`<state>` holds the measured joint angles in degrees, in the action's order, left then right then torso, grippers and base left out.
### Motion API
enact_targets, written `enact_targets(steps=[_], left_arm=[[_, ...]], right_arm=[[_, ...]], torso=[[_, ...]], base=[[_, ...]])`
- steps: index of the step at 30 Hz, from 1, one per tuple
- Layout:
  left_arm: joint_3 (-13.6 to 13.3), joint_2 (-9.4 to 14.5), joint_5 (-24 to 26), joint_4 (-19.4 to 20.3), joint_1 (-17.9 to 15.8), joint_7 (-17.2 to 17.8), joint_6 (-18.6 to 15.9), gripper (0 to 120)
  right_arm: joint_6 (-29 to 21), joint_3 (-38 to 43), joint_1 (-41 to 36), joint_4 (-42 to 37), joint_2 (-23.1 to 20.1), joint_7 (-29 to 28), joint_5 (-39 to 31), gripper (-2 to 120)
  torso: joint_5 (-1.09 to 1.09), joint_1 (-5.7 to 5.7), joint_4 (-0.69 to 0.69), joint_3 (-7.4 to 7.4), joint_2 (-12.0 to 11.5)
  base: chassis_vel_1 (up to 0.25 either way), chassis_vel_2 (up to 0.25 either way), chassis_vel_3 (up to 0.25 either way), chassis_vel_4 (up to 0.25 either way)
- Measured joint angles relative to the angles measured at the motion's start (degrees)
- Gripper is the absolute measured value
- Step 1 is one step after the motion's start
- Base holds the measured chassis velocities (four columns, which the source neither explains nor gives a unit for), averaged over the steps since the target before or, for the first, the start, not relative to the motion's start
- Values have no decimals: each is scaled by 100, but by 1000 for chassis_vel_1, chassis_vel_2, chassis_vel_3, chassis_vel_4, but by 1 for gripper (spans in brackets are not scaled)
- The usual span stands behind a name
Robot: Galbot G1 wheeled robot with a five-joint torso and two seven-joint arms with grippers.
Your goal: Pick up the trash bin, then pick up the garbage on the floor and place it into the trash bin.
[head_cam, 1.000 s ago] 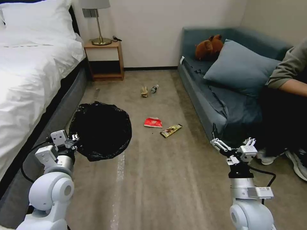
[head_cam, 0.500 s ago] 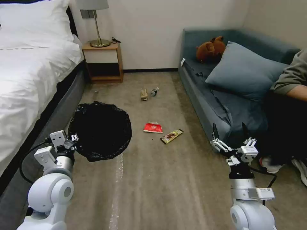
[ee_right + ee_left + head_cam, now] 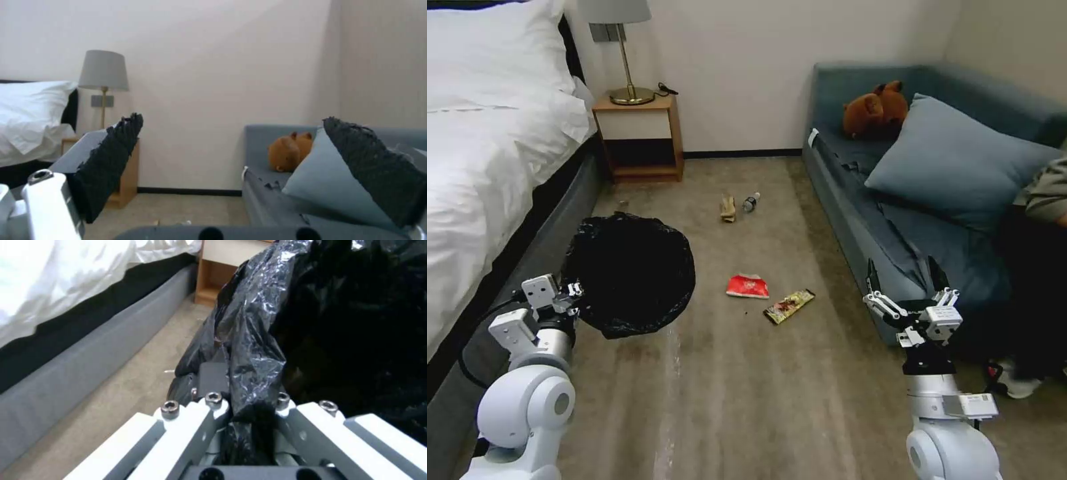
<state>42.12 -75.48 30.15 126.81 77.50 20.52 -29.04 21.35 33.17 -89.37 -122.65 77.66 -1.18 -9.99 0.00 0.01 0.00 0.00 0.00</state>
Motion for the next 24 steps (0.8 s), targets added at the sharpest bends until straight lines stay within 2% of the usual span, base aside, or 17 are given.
enact_targets(steps=[24], left_arm=[[56,-34,-52,-63,49,-85,136,3]], right_arm=[[12,-23,-1,65,0,19,21,100]], torso=[[-1,0,0,0,0]], base=[[-165,154,153,-155]])
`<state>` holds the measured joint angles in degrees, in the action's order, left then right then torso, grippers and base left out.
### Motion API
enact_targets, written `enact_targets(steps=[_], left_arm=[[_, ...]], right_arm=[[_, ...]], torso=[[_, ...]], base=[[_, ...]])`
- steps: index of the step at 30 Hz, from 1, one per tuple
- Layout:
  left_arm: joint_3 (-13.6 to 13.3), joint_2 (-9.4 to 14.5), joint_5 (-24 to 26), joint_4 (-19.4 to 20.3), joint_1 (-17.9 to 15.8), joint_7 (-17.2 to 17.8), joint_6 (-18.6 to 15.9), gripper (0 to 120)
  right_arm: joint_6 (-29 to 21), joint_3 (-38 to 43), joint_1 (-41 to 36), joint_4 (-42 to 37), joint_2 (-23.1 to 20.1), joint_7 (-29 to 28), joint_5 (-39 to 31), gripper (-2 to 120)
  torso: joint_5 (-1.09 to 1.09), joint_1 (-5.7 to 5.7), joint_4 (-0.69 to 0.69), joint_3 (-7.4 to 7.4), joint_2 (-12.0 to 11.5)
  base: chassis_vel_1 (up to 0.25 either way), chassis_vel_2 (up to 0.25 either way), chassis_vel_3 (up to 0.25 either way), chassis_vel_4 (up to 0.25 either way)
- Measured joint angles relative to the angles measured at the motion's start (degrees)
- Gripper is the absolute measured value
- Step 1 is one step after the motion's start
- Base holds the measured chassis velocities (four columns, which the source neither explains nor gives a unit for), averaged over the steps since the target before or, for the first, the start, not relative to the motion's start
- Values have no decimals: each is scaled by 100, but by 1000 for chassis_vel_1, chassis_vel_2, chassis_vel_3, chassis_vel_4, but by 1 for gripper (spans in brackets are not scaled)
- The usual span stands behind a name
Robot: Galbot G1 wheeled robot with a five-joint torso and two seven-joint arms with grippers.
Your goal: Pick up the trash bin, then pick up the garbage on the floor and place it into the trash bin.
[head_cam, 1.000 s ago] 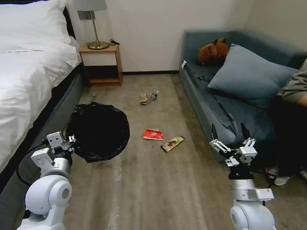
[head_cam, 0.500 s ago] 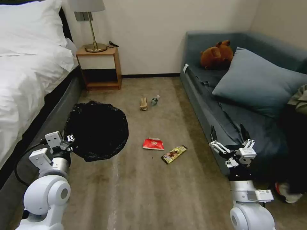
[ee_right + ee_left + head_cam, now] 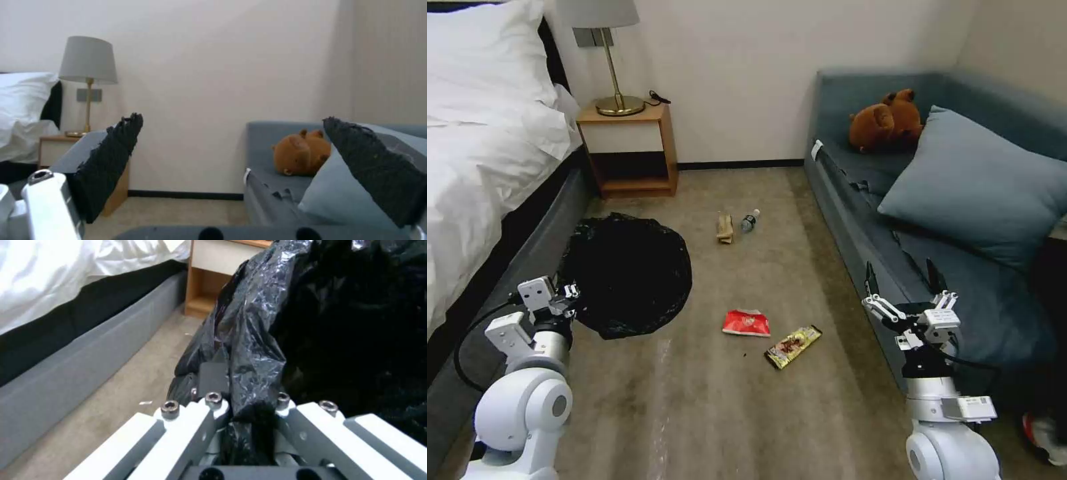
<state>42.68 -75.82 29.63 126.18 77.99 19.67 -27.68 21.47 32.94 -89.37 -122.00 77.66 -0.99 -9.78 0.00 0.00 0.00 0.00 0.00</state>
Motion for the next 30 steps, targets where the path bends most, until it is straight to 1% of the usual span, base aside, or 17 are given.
enact_targets(steps=[19,25,28,30], left_arm=[[-26,-39,-27,-126,-34,-19,36,3],[-27,-63,-63,-173,-9,-41,77,3],[-45,-83,-90,-184,-3,-47,92,3],[-96,-143,-148,-182,30,-71,108,3]], right_arm=[[23,-9,99,182,1,2,29,100],[72,-72,154,261,-15,-39,62,100],[14,-127,192,329,-37,-110,130,100],[-58,-225,282,507,-77,-171,248,100]], torso=[[0,-1,0,0,0],[1,-1,-1,-1,0],[1,0,0,0,0],[0,0,0,0,0]], base=[[-143,140,139,-148],[-46,68,47,-49],[0,0,0,0],[0,0,0,0]])
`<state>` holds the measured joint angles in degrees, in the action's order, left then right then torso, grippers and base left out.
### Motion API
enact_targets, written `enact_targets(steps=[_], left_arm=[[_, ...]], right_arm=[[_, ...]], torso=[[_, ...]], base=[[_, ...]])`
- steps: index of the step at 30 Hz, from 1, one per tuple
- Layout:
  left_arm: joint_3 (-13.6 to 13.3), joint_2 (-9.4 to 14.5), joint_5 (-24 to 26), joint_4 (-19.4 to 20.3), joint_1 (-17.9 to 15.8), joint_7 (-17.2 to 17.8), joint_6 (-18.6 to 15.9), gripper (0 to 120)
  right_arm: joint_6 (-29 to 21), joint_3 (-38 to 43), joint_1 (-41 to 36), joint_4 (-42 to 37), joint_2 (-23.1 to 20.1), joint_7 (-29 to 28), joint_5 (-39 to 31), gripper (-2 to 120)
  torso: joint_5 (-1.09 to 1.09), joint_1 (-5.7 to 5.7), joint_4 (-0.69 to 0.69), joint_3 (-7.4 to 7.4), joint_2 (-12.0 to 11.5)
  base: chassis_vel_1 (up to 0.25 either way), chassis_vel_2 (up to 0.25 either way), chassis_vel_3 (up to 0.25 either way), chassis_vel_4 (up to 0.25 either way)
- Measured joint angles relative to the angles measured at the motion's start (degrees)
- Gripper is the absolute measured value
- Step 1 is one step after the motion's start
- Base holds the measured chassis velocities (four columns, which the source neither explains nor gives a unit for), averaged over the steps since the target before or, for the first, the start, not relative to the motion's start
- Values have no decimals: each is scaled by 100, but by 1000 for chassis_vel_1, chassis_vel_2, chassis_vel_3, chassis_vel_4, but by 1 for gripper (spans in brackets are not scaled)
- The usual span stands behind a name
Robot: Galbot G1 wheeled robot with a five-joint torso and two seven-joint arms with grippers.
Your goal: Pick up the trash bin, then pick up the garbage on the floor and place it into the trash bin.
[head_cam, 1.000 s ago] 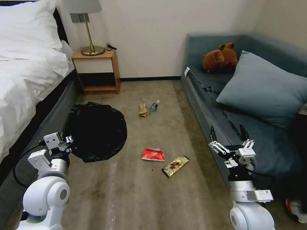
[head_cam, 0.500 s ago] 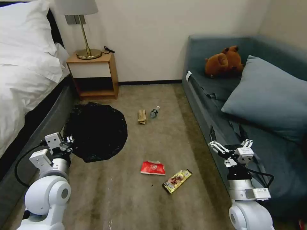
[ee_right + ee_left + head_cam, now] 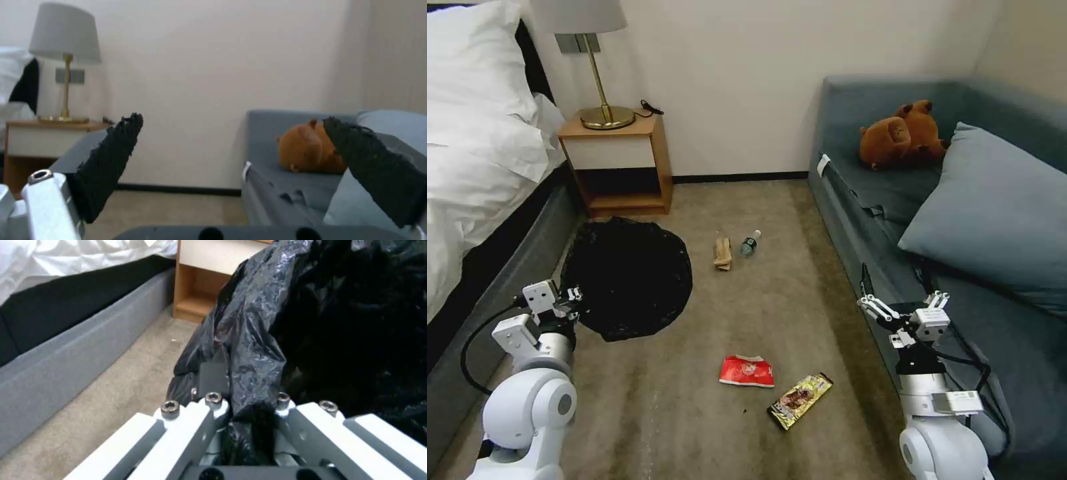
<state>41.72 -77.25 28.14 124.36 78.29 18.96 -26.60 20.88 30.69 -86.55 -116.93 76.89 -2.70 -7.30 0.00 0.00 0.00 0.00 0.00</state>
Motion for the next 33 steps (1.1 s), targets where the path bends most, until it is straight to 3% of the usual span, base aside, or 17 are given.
enact_targets(steps=[12,14,18,21,23,24,27,31,33], left_arm=[[-193,-148,4,197,16,-9,-108,3],[-147,-147,-23,75,-67,-3,-110,3],[-123,-177,-57,-34,-103,-2,-98,3],[-162,-233,-102,-137,-183,-3,-88,3],[-205,-267,-154,-225,-265,-6,-85,3],[-205,-267,-154,-225,-265,-6,-85,3],[-245,-329,-212,-386,-394,-6,-62,3],[-286,-406,-255,-488,-432,-23,-16,3],[-312,-454,-304,-594,-446,-47,41,3]], right_arm=[[-650,-614,555,862,-183,-393,-88,100],[-888,-988,933,1352,-196,-851,-121,100],[-1040,-1265,1212,1752,-184,-1171,-101,100],[-1372,-1518,1344,1932,-212,-1330,-491,100],[-1994,-1790,1484,1991,-295,-1711,-1210,100],[-1994,-1790,1484,1991,-295,-1711,-1210,100],[-2655,-1958,1672,2104,-471,-1790,-1976,100],[-3102,-2062,1757,2187,-541,-1863,-2326,100],[-3697,-2155,1820,2234,-561,-2072,-2752,100]], torso=[[-1,0,1,0,0],[1,0,0,0,0],[0,0,-2,-1,0],[1,0,-1,0,0],[1,0,1,0,0],[1,0,1,0,0],[1,0,0,-1,0],[0,0,0,-1,0],[1,0,0,-1,0]], base=[[0,0,0,0],[0,0,0,0],[0,0,0,0],[0,0,0,0],[0,0,0,0],[0,0,0,0],[0,0,0,0],[0,0,0,0],[0,0,0,0]])
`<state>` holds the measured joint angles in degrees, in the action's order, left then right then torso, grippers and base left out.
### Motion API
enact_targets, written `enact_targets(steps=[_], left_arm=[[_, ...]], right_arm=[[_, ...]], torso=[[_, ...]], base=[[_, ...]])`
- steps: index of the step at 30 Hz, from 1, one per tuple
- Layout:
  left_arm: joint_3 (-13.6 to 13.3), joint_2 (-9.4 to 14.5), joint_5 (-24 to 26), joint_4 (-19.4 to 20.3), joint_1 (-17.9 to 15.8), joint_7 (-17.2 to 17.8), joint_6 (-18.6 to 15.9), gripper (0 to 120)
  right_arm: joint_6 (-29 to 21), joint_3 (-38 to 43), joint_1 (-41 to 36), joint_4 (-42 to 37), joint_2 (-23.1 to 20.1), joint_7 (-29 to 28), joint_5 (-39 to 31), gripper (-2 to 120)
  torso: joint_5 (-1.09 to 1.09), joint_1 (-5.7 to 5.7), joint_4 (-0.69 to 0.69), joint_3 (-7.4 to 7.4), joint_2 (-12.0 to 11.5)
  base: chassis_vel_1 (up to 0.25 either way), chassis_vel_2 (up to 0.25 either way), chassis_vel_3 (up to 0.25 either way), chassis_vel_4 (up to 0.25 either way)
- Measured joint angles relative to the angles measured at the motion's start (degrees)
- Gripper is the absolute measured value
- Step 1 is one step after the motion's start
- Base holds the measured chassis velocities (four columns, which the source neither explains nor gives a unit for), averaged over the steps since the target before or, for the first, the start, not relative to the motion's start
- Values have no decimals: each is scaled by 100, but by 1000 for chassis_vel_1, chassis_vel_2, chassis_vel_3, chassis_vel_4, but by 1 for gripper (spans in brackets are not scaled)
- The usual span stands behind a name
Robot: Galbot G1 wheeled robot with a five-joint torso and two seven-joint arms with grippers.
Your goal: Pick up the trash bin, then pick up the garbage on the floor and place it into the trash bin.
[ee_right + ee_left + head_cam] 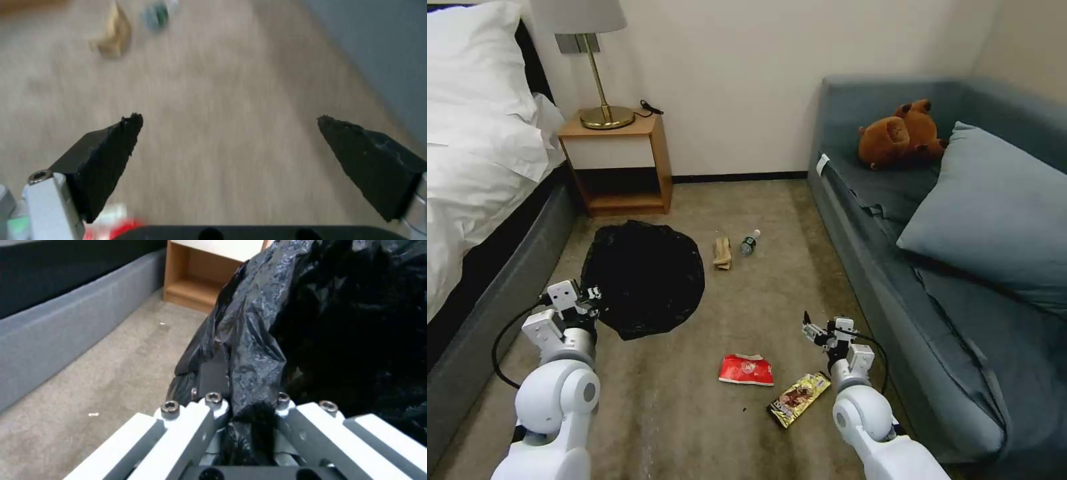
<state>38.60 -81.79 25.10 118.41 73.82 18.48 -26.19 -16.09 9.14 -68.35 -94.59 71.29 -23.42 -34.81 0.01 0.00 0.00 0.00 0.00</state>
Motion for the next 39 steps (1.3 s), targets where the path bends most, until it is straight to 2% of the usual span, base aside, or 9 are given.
enact_targets(steps=[1,2,4,5,8,11,21,39], left_arm=[[-7,-14,-22,-53,-9,-8,25,3],[-7,-14,-22,-53,-9,-8,25,3],[-11,-22,-39,-120,-30,-25,62,3],[-11,-22,-39,-120,-30,-25,62,3],[-10,-38,-62,-187,-43,-42,115,3],[-4,-63,-86,-250,-27,-70,181,3],[46,-90,-126,-341,11,-109,267,3],[17,-102,-213,-224,84,-90,266,3]], right_arm=[[-341,-73,44,21,5,-220,-341,100],[-341,-73,44,21,5,-220,-341,100],[-1095,-218,180,53,47,-766,-1106,100],[-1095,-218,180,53,47,-766,-1106,100],[-1828,-326,314,161,30,-1073,-1736,100],[-2124,-360,350,259,55,-1121,-1923,100],[-2207,-219,450,1010,325,-1070,-1806,100],[-1787,164,625,1849,539,-360,-1285,100]], torso=[[-1,0,0,0,0],[-1,0,0,0,0],[-1,0,0,0,0],[-1,0,0,0,0],[-1,0,-1,0,0],[0,0,0,0,0],[-1,0,0,0,0],[-1,0,0,0,0]], base=[[0,0,0,0],[0,0,0,0],[0,0,0,0],[0,0,0,0],[0,0,0,0],[0,0,0,0],[0,0,0,0],[0,0,0,0]])
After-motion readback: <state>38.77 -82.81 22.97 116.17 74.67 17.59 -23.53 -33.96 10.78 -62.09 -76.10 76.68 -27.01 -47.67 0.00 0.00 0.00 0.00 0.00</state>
